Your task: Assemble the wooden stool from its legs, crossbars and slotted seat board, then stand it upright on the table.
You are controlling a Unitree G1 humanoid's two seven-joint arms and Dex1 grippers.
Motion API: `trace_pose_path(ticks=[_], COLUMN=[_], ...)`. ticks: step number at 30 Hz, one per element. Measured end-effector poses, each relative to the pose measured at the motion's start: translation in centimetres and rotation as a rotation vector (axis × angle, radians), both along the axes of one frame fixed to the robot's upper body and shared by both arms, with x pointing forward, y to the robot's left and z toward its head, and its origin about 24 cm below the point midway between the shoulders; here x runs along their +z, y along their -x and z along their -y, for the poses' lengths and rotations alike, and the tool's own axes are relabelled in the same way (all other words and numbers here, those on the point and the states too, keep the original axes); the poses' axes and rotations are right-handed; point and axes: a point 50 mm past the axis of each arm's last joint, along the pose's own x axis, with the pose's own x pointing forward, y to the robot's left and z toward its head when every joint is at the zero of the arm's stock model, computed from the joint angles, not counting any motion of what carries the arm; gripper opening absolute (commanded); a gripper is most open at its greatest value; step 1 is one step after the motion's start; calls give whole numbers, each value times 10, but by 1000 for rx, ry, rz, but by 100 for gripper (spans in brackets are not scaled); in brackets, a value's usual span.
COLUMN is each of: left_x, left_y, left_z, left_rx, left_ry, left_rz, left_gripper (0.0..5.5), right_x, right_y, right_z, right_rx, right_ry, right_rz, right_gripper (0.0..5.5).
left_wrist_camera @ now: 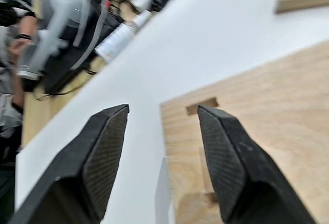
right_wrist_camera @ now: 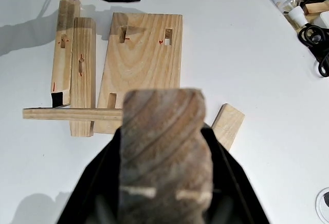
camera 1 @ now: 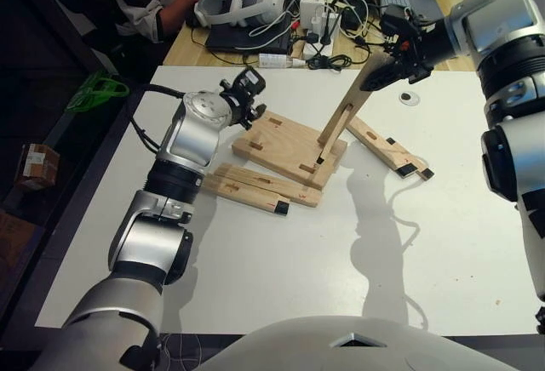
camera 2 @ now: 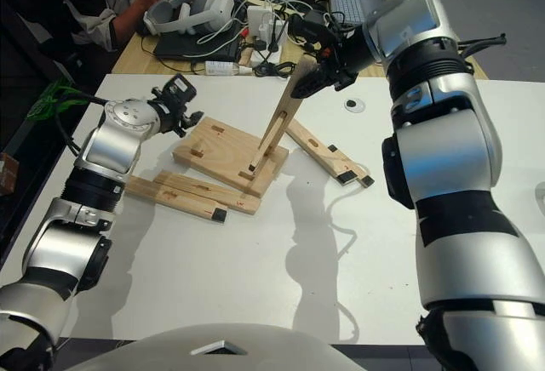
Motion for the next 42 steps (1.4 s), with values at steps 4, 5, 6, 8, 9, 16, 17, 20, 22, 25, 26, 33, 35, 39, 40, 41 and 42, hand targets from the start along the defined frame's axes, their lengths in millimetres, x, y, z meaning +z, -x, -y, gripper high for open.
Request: trace_pose_path(ticks=[4, 5, 6, 8, 9, 16, 17, 20, 22, 25, 26, 33, 35, 39, 40, 41, 42], left_x=[-15, -18, -20, -24, -26, -27, -26, -19, -1, 39, 54, 110, 105, 93, 86, 80, 75], left_y=[5, 6, 8, 11, 13, 22, 22, 21, 19, 9, 4, -7, 2, 16, 20, 21, 22], left_z=[-7, -9, -13, -17, -17, -15, -16, -21, -32, -55, -57, 21, 47, 56, 60, 61, 61], left_rx=[-63, -80, -97, -124, -134, -179, -175, -133, -82, 60, 127, 111, 35, 9, -5, -6, -6], left_ry=[-17, -26, -44, -66, -68, -71, -72, -56, -36, -15, 15, 317, 326, 276, 266, 258, 253], left_rz=[-175, -210, -238, -277, -290, -293, -288, -239, -174, 0, 82, 311, 282, 253, 230, 207, 187], left_gripper=[246, 246, 246, 246, 246, 246, 246, 246, 246, 246, 246, 246, 246, 246, 246, 246, 246], right_x=[-2, -1, 2, 4, 3, -20, -21, -15, -8, 2, 2, -2, -1, -4, -3, -2, 1], right_y=[1, 2, 2, 4, 5, 28, 29, 32, 34, 38, 41, 53, 53, 48, 46, 45, 44], right_z=[-2, -3, -5, -10, -11, -13, -11, -1, 3, 6, 3, -30, -42, -49, -51, -51, -49], right_rx=[-39, -47, -48, -61, -70, -142, -151, -182, -185, -184, -168, -126, -134, -211, -226, -237, -249], right_ry=[-75, -97, -132, -218, -249, -402, -398, -384, -389, -404, -417, -527, -581, -646, -664, -679, -698], right_rz=[-33, -37, -35, -44, -52, -107, -103, -60, -22, 23, 25, 26, 34, 27, 34, 45, 64], right_gripper=[98, 98, 98, 98, 98, 98, 98, 98, 98, 98, 98, 98, 98, 98, 98, 98, 98])
